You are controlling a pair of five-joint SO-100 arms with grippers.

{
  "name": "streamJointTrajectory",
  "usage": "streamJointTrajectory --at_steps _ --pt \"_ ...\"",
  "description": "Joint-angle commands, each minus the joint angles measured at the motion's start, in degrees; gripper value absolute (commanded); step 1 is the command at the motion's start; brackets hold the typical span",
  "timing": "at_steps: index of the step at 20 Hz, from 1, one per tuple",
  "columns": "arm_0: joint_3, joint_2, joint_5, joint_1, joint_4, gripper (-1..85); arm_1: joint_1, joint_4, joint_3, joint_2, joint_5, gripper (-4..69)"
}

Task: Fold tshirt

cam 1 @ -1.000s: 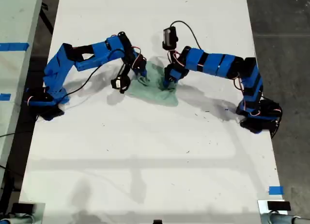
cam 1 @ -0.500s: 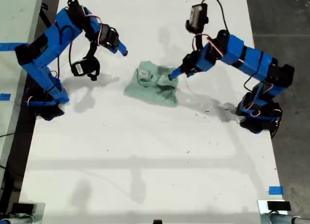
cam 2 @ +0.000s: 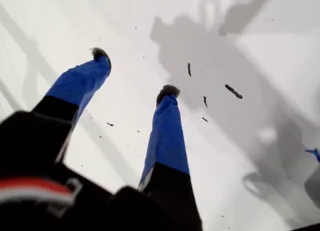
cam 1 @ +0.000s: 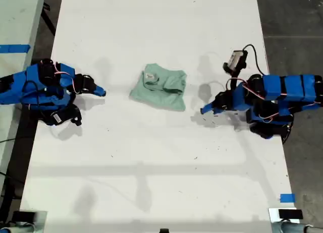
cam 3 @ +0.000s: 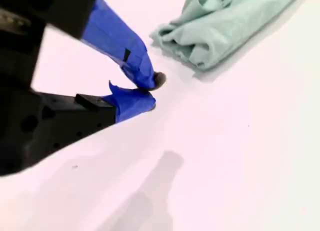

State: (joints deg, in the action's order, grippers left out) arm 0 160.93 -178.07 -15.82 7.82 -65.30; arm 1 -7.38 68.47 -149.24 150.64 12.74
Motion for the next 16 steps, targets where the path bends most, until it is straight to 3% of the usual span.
streamJointTrajectory --at_steps 1,2,3,5,6,9,16 --pt "10.28 -11.69 3.87 -0.35 -2.29 0.3 3.08 -6.15 -13.27 13.97 -6.15 16.1" --pt "12.13 -11.69 3.87 0.62 -3.87 1.1 3.25 -6.15 -18.81 22.06 -8.61 14.1" --pt "11.87 -12.48 3.87 1.93 -8.17 1.3 2.64 -1.85 -23.55 33.57 -12.74 12.8" --pt "12.13 -12.57 4.04 3.96 -15.29 3.3 1.85 0.62 -23.29 42.19 -9.49 12.5" --pt "11.87 -12.57 4.39 4.48 -15.38 5.3 0.18 0.79 -23.29 42.10 -5.71 12.5" --pt "11.95 -12.57 4.04 5.54 -15.38 5.4 -2.29 1.41 -23.03 42.10 21.36 12.4" --pt "11.95 -12.57 4.04 5.45 -15.38 5.5 -2.02 1.58 -22.94 42.10 20.83 11.1"
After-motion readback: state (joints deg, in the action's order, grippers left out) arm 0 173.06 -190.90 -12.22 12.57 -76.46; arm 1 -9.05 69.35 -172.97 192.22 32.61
